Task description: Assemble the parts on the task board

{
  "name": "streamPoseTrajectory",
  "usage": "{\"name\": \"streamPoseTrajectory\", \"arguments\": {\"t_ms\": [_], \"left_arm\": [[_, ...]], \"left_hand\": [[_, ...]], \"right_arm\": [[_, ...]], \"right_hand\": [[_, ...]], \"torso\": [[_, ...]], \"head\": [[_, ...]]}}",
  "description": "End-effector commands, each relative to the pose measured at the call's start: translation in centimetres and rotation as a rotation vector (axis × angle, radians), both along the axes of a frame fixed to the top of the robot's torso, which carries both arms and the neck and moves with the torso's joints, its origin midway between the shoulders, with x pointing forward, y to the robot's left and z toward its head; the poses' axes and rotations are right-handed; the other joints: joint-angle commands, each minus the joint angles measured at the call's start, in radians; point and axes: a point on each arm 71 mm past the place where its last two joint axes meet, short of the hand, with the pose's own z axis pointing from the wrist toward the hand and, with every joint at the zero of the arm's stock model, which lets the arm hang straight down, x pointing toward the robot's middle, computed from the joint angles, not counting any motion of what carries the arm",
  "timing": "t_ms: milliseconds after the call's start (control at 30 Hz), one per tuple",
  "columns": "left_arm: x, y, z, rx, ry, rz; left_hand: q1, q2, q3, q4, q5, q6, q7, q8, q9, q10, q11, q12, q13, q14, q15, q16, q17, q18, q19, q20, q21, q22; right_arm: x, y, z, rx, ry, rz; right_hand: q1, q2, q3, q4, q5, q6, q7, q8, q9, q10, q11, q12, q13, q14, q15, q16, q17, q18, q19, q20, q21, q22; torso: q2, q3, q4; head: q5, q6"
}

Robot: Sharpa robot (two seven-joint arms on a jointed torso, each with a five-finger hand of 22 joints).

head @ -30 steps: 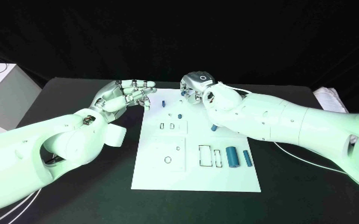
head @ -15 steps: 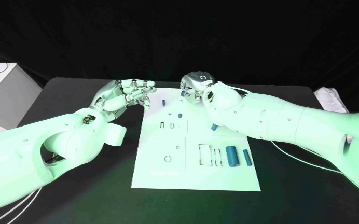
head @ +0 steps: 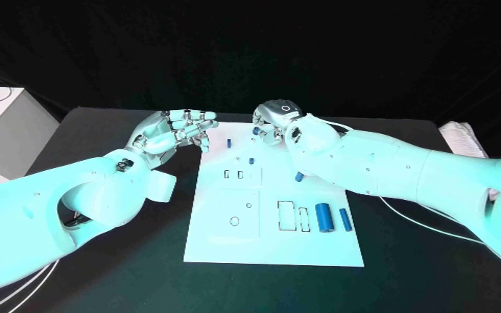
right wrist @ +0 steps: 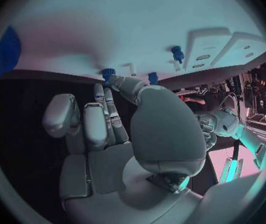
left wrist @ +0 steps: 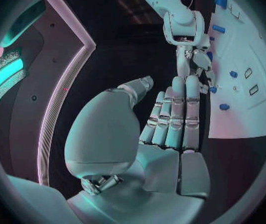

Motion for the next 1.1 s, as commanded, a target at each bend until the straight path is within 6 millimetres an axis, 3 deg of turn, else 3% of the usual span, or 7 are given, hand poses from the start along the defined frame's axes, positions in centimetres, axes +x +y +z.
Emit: {"name": "streamPoseTrajectory", "arguments": {"t_ms": [33,500,533,600,700,867,1100], "left_arm": [[0.0,-0.1,0.1,-0.007,-0.005,-0.016],[0.0,1.0,0.1,0.000,-0.009,0.005],[0.0,1.0,0.1,0.000,-0.010,0.005],[0.0,1.0,0.2,0.001,-0.011,0.004],[0.0,1.1,0.2,0.001,-0.014,0.005],[0.0,1.2,0.2,0.002,-0.017,0.008],[0.0,1.2,0.2,0.003,-0.015,0.007]], "left_hand": [[-0.006,0.004,0.007,0.000,-0.004,-0.009,0.014,-0.005,0.001,-0.005,0.000,0.004,0.001,-0.007,-0.002,0.003,0.001,0.007,-0.007,-0.001,0.004,0.001],[-0.006,0.004,0.009,0.000,-0.004,-0.009,0.013,-0.005,0.001,-0.005,0.000,0.004,0.001,-0.009,-0.001,0.006,0.001,0.007,-0.008,-0.001,0.006,0.002],[-0.006,0.004,0.009,0.000,-0.004,-0.009,0.013,-0.005,0.001,-0.005,0.000,0.004,0.001,-0.009,-0.001,0.006,0.001,0.007,-0.008,-0.001,0.006,0.002],[-0.006,0.004,0.009,0.000,-0.004,-0.009,0.013,-0.005,0.001,-0.005,0.000,0.004,0.001,-0.009,-0.001,0.006,0.001,0.007,-0.008,-0.001,0.006,0.002],[-0.006,0.004,0.009,0.000,-0.004,-0.009,0.013,-0.005,0.001,-0.005,0.000,0.004,0.001,-0.009,-0.001,0.006,0.001,0.007,-0.008,-0.001,0.006,0.002],[-0.006,0.004,0.009,0.000,-0.004,-0.009,0.013,-0.005,0.001,-0.005,0.000,0.004,0.001,-0.009,-0.001,0.006,0.001,0.007,-0.009,-0.001,0.006,0.002],[-0.006,0.004,0.009,0.000,-0.004,-0.009,0.013,-0.005,0.001,-0.005,0.000,0.004,0.001,-0.009,-0.001,0.006,0.001,0.007,-0.009,-0.001,0.006,0.002]], "right_arm": [[-0.4,-0.6,0.2,0.024,-0.018,0.009],[-2.6,-8.3,2.6,0.296,0.129,-0.110],[-2.6,-8.6,2.6,0.301,0.137,-0.115],[-2.5,-9.8,2.7,0.318,0.170,-0.141],[-2.2,-11.7,2.6,0.323,0.214,-0.180],[-1.8,-13.6,2.3,0.306,0.259,-0.230],[-1.1,-14.7,1.9,0.274,0.301,-0.282]], "right_hand": [[0.000,-0.005,0.004,-0.001,-0.002,-0.004,0.000,-0.003,0.001,-0.006,-0.001,0.000,-0.001,-0.001,0.010,-0.004,-0.003,0.020,-0.009,-0.001,-0.004,-0.001],[-0.047,-0.055,-0.208,0.043,0.010,0.006,-0.060,-0.023,0.027,0.243,-0.085,0.348,0.298,0.047,-0.058,0.113,0.177,-0.028,0.112,-0.061,0.169,0.232],[-0.047,-0.055,-0.208,0.043,0.010,0.006,-0.060,-0.023,0.027,0.243,-0.085,0.348,0.298,0.047,-0.058,0.113,0.177,-0.028,0.112,-0.061,0.169,0.232],[-0.031,-0.028,-0.314,0.071,0.007,-0.019,-0.032,-0.040,0.032,0.270,-0.078,1.028,0.987,0.059,-0.041,0.159,0.258,-0.040,0.136,-0.049,0.212,0.290],[-0.012,-0.017,-0.409,0.104,0.004,-0.044,-0.027,-0.050,0.035,0.362,-0.054,1.340,1.305,0.077,-0.025,0.208,0.370,-0.052,0.160,-0.037,0.258,0.349],[0.063,0.014,-0.554,0.187,0.005,-0.067,-0.012,-0.043,0.046,0.447,-0.036,1.485,1.453,0.091,-0.009,0.244,0.460,-0.065,0.184,-0.016,0.302,0.408],[0.097,0.017,-0.587,0.231,0.009,-0.079,-0.008,-0.040,0.051,0.469,-0.029,1.509,1.478,0.098,-0.003,0.256,0.496,-0.080,0.214,-0.010,0.350,0.468]], "torso": [[-0.001,-0.0002,-0.0012],[-0.002,0.0094,-0.0283],[-0.002,0.0097,-0.0290],[-0.003,0.0110,-0.0304],[-0.003,0.0131,-0.0305],[-0.001,0.0113,-0.0302],[-0.001,0.0102,-0.0298]], "head": [[0.000,0.002],[0.002,0.027],[0.002,0.027],[0.000,0.029],[-0.003,0.029],[-0.009,0.029],[-0.016,0.024]]}}
